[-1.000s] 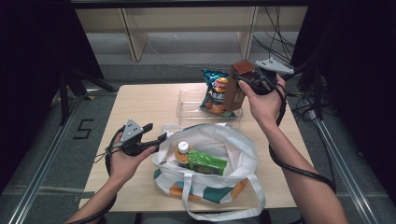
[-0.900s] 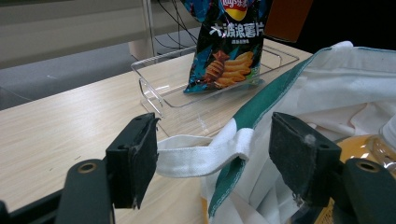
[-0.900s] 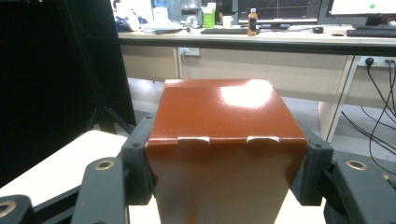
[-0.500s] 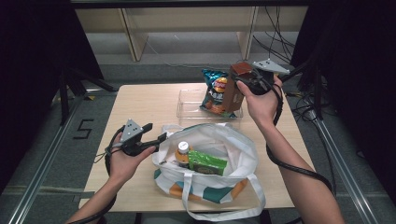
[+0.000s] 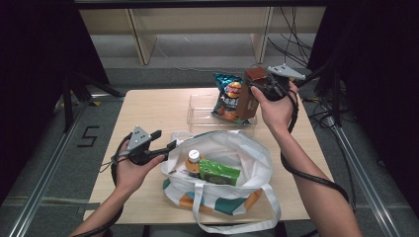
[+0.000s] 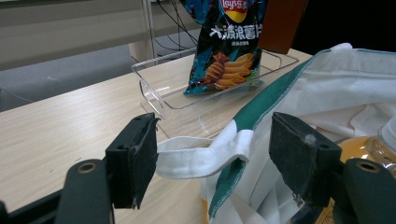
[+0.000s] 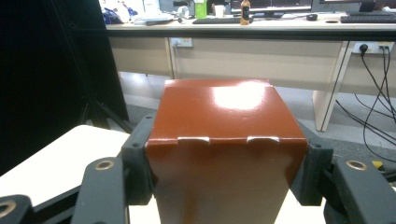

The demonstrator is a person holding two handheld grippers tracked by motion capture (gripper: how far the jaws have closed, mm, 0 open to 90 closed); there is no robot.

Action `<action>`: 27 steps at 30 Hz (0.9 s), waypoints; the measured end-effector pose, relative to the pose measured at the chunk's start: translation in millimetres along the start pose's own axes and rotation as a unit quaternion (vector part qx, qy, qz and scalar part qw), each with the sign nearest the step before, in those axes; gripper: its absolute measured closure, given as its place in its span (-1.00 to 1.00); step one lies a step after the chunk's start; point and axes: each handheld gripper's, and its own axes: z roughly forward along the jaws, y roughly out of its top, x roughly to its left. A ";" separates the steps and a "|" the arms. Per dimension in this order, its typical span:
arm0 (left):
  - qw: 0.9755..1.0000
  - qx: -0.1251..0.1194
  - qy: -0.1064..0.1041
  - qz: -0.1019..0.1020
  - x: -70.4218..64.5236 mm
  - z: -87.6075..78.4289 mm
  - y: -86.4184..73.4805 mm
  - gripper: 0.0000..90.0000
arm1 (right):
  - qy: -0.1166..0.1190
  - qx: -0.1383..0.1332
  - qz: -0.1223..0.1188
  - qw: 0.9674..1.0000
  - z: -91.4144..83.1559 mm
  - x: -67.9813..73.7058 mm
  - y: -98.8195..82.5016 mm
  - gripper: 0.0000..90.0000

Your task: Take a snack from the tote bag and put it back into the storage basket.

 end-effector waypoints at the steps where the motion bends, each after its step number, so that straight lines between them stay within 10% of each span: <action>1: 1.000 0.000 -0.001 0.000 0.0 0.1 0.0 -0.29 | 0.001 -0.001 -0.009 1.000 1.0 -1.7 -0.1 -0.13; 27: 1.000 0.001 0.000 0.002 -0.1 -0.3 0.3 -0.29 | -0.012 0.015 0.001 1.000 10.5 -8.9 -12.6 -0.13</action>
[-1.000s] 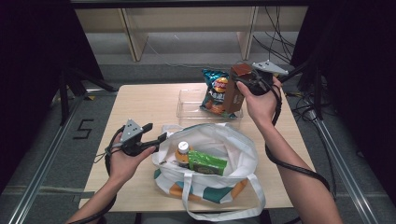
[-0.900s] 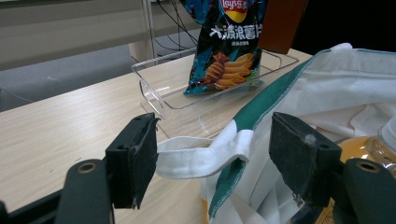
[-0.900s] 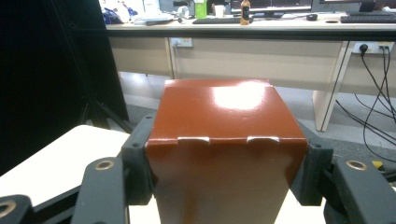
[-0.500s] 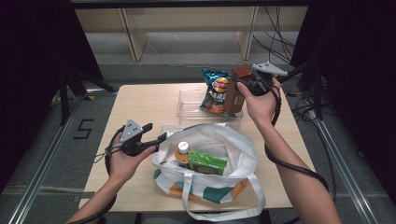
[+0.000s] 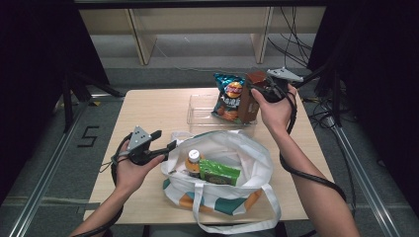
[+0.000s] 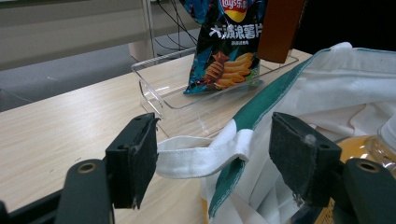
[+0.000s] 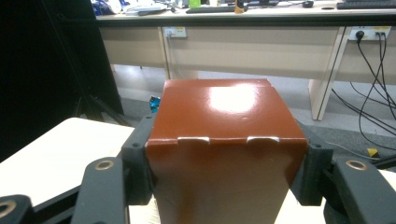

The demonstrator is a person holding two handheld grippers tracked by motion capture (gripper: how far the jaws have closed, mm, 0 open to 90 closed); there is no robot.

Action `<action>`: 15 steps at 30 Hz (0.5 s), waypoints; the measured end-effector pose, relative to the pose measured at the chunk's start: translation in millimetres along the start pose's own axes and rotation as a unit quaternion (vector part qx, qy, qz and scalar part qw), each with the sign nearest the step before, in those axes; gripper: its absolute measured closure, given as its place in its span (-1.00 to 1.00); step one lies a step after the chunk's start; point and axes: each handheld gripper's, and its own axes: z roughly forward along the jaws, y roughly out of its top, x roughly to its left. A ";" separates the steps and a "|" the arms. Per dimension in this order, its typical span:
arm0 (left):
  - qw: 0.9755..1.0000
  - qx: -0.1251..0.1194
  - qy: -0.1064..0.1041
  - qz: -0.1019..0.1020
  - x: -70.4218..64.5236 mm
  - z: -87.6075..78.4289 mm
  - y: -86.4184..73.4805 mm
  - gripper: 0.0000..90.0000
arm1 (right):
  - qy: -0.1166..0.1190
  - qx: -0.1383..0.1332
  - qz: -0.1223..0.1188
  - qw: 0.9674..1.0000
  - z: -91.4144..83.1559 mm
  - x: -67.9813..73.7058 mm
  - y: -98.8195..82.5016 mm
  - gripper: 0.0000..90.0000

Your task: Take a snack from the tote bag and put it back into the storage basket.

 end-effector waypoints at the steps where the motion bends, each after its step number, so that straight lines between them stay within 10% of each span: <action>1: 1.000 0.000 0.000 0.000 0.0 0.0 0.1 -0.29 | -0.002 0.004 0.004 1.000 -0.1 0.6 -0.1 -0.13; 15: 1.000 -0.001 0.001 -0.001 0.3 -0.4 0.4 -0.29 | -0.005 0.007 0.005 1.000 3.9 -1.0 -2.6 -0.13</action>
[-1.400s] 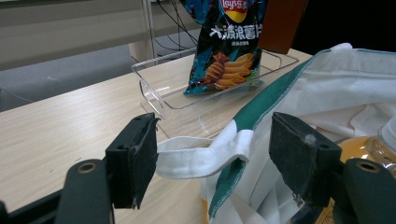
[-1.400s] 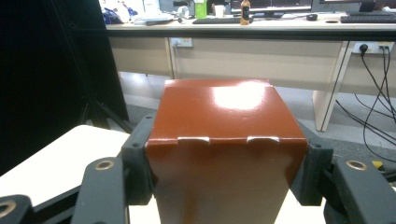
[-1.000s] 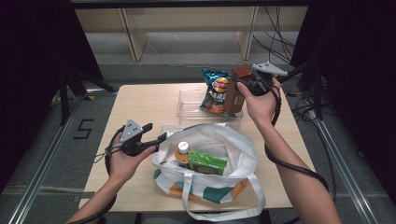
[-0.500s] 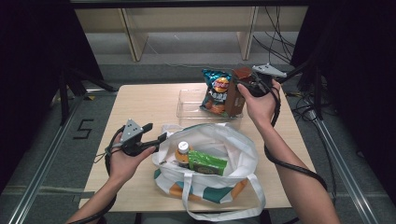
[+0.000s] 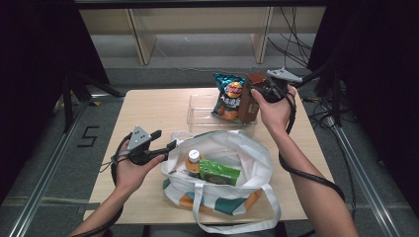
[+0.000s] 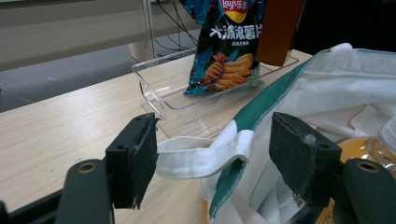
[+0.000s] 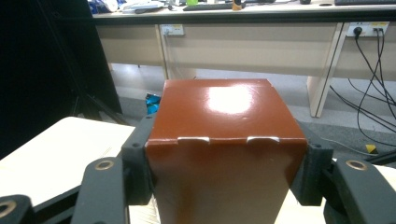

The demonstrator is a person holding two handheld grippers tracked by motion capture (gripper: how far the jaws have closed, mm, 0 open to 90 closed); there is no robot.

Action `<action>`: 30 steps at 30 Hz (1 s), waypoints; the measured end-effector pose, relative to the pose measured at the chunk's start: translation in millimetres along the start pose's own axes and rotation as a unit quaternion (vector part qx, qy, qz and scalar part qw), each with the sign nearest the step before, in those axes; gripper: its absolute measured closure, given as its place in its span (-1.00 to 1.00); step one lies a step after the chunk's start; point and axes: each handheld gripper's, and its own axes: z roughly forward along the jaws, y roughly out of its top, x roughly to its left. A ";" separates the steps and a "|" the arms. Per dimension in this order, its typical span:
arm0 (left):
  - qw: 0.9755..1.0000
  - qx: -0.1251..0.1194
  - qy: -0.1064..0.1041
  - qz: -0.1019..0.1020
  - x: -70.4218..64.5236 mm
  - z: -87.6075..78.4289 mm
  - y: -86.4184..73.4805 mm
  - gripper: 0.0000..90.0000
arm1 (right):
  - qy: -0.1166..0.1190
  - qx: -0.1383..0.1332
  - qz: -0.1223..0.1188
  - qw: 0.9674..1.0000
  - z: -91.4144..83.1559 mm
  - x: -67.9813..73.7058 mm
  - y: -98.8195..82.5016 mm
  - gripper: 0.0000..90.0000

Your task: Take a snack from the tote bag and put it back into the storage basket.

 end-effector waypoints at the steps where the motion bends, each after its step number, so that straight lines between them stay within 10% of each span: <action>1: 1.000 0.000 0.000 0.000 0.0 -0.1 0.1 -0.29 | 0.002 -0.001 -0.012 1.000 0.9 -1.6 0.4 -0.13; 30: 1.000 0.001 -0.003 0.000 -0.4 0.9 -0.6 -0.29 | -0.036 -0.013 0.008 0.999 3.2 7.4 -5.0 -0.13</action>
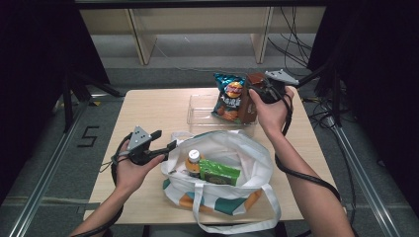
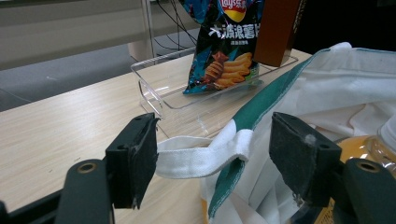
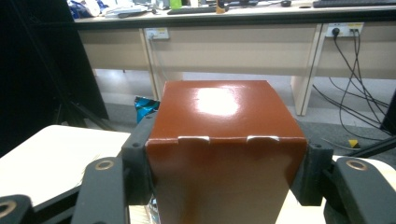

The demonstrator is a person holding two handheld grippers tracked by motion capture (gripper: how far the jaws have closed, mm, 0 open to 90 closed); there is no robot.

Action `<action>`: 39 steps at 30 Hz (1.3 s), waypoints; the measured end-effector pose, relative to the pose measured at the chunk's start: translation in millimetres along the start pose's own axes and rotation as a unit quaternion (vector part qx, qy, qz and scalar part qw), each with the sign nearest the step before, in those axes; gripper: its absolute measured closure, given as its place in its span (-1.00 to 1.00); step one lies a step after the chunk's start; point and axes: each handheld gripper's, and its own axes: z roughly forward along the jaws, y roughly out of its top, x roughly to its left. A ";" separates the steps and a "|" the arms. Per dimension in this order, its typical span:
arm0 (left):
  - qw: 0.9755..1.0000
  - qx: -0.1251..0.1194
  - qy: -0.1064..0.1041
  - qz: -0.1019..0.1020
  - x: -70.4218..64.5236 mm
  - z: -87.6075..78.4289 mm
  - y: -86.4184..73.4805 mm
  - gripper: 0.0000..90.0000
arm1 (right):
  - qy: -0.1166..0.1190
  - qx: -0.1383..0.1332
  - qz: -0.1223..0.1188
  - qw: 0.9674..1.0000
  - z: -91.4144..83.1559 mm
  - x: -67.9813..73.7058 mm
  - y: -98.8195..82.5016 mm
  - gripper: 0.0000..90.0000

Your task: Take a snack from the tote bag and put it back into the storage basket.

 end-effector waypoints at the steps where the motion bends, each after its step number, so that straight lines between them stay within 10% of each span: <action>1: 1.000 0.000 0.000 -0.001 -0.2 0.0 0.0 -0.29 | 0.000 0.002 -0.003 1.000 0.3 0.0 0.0 -0.13; 39: 1.000 0.000 0.000 0.000 -0.3 0.0 0.2 -0.29 | -0.032 0.036 0.005 0.999 10.8 6.2 -15.1 -0.14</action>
